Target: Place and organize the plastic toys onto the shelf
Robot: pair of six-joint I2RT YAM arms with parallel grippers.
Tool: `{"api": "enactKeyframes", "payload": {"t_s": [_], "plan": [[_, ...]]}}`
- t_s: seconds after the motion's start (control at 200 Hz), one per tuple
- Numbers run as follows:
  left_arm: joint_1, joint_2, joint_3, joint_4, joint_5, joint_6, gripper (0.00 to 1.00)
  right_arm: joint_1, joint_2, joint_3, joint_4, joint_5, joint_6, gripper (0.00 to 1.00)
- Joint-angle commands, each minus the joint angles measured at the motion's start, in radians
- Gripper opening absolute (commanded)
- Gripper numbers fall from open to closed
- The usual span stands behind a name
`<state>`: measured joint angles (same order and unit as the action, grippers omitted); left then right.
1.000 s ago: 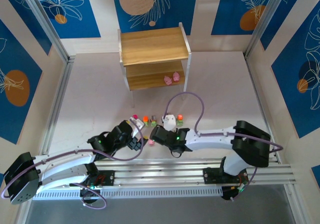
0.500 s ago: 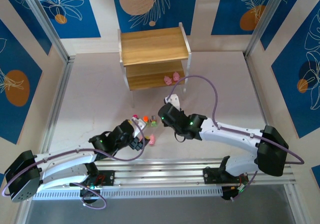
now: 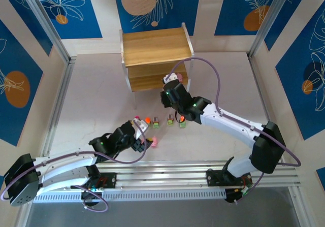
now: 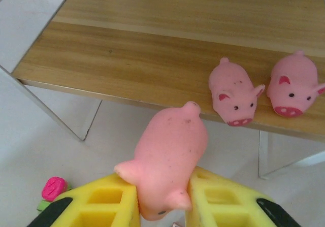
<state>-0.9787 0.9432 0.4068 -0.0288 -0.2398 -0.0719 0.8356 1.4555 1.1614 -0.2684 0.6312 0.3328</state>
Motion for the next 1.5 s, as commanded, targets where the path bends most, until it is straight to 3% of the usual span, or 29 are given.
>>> {"api": "enactKeyframes", "payload": {"t_s": [0.0, 1.251, 1.496], "plan": [[-0.01, -0.014, -0.003, 0.019, -0.002, 0.006, 0.93, -0.019, 0.031, 0.052, 0.027, -0.061, -0.054, 0.24], [-0.008, -0.017, -0.008, 0.024, -0.015, 0.005, 0.93, -0.09, 0.274, 0.214, 0.067, -0.103, -0.058, 0.24], [-0.007, -0.016, -0.008, 0.024, -0.016, 0.005, 0.93, -0.099, 0.298, 0.231, 0.064, -0.102, -0.066, 0.28]]}}
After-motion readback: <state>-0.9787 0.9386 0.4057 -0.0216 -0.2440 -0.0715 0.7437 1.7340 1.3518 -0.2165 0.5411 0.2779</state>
